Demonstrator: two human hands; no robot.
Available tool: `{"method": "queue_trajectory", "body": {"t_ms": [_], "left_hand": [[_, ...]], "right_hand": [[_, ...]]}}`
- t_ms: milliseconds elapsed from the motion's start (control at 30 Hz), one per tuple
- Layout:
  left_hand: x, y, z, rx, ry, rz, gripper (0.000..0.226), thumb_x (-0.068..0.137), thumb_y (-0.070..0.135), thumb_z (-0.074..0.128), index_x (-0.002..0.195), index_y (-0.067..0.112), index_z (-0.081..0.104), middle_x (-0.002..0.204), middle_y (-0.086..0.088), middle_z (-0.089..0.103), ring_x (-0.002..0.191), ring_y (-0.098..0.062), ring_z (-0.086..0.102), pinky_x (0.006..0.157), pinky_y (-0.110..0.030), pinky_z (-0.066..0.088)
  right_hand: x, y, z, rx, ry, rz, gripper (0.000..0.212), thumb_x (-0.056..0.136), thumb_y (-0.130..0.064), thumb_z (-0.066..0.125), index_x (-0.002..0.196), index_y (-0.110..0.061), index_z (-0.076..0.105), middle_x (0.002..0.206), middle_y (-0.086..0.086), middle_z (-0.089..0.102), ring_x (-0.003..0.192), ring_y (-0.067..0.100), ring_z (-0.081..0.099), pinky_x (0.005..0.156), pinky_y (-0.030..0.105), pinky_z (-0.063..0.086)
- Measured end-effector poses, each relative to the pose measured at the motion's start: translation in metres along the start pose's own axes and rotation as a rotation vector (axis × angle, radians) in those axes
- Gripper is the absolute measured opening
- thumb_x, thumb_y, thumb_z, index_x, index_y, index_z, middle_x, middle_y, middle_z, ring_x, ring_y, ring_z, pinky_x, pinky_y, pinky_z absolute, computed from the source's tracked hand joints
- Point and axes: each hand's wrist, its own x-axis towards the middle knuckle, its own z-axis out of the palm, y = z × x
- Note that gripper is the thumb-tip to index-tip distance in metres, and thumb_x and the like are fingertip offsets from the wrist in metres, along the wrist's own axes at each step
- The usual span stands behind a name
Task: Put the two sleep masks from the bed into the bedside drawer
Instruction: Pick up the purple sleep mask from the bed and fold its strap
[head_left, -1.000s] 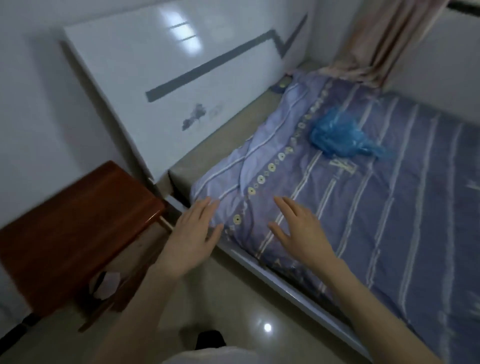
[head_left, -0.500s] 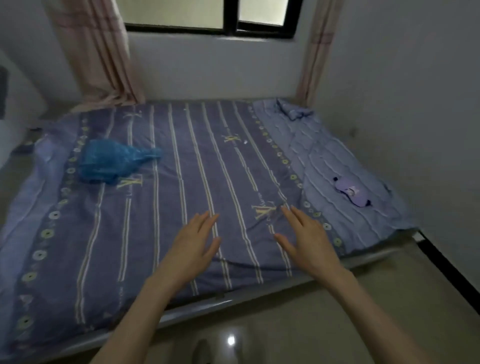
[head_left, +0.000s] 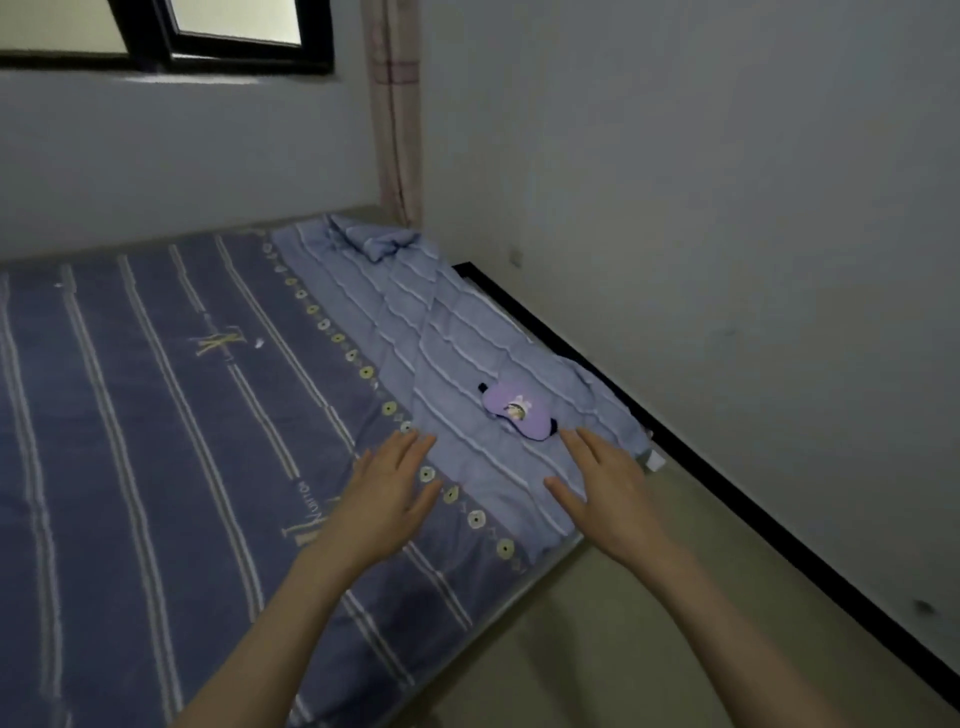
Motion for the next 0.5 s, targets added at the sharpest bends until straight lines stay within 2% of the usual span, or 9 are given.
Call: {"method": "queue_trajectory", "body": {"t_ms": [267, 433, 500], "left_hand": [[0.149, 0.028, 0.050, 0.029, -0.116, 0.062, 0.056, 0.094, 0.035, 0.040, 0.142, 0.015, 0.021, 0.154, -0.011, 0.022, 0.142, -0.027, 0.017, 0.116, -0.047, 0.019], [0.215, 0.022, 0.109, -0.034, -0.196, -0.068, 0.054, 0.094, 0.031, 0.042, 0.142, 0.013, 0.024, 0.152, -0.015, 0.024, 0.141, -0.028, 0.021, 0.114, -0.049, 0.023], [0.242, 0.016, 0.140, -0.076, -0.225, -0.155, 0.054, 0.094, 0.029, 0.043, 0.141, 0.012, 0.025, 0.152, -0.016, 0.025, 0.141, -0.029, 0.022, 0.114, -0.048, 0.024]], "right_hand": [[0.105, 0.098, -0.003, 0.045, -0.030, 0.060, 0.060, 0.086, -0.036, 0.055, 0.136, -0.010, 0.035, 0.142, 0.018, 0.042, 0.131, 0.031, 0.040, 0.106, 0.047, 0.035], [0.180, 0.162, 0.036, 0.067, -0.151, 0.047, 0.058, 0.085, -0.033, 0.057, 0.134, -0.006, 0.040, 0.139, 0.022, 0.045, 0.128, 0.033, 0.044, 0.104, 0.048, 0.038], [0.216, 0.189, 0.058, 0.073, -0.247, 0.038, 0.058, 0.087, -0.035, 0.053, 0.136, -0.009, 0.036, 0.142, 0.020, 0.041, 0.130, 0.033, 0.042, 0.105, 0.046, 0.037]]}}
